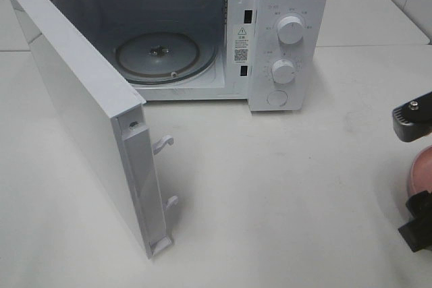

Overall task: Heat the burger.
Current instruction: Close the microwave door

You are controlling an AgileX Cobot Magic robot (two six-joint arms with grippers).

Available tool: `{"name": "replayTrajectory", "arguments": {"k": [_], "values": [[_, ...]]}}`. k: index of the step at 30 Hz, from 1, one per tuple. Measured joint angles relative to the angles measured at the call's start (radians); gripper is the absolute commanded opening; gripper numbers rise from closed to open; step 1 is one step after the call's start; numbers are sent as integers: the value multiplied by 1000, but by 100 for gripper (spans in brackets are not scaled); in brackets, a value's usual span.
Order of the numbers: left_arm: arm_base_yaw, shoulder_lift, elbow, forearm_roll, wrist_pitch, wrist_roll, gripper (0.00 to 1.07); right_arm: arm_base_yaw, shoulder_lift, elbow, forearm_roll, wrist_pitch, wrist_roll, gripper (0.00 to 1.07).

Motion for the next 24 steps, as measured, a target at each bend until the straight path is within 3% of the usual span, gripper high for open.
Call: {"name": "replayTrajectory", "arguments": {"k": [9, 24], "values": [[0, 0, 0, 0, 0, 0, 100, 0, -225, 0, 263, 19, -274, 76], [0, 0, 0, 0, 0, 0, 100, 0, -516, -8, 292, 117, -326, 76]]}}
